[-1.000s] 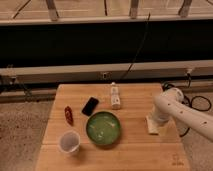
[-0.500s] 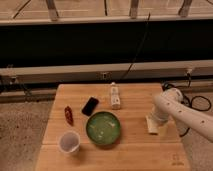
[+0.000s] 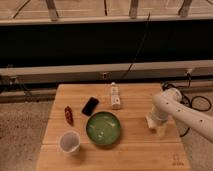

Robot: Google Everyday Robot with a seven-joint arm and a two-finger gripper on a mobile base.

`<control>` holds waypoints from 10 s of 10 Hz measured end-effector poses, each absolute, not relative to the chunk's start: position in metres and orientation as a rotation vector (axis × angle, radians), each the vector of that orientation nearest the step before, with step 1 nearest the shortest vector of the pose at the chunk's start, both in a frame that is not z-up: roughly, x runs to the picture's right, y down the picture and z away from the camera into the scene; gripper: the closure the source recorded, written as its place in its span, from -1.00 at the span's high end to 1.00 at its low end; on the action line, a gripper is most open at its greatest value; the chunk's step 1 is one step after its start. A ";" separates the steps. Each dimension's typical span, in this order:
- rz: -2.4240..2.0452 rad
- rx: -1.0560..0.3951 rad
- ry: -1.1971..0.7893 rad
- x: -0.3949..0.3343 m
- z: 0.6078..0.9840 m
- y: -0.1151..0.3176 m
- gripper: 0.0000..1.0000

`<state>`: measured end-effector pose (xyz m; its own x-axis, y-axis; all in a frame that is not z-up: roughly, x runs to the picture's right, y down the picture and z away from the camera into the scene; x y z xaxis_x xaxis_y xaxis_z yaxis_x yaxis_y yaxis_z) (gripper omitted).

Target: Wipe the white sponge on the table

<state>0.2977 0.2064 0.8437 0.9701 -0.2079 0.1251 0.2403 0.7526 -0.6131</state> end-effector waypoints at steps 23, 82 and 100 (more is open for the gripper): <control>-0.206 -0.689 -0.053 0.280 0.858 0.214 0.36; -0.589 -0.781 -0.081 0.248 0.834 0.155 -1.00; -0.623 -0.795 -0.102 0.236 0.832 0.125 -1.00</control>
<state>0.2359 0.1253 0.8317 0.8173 -0.4841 0.3125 0.5586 0.5325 -0.6360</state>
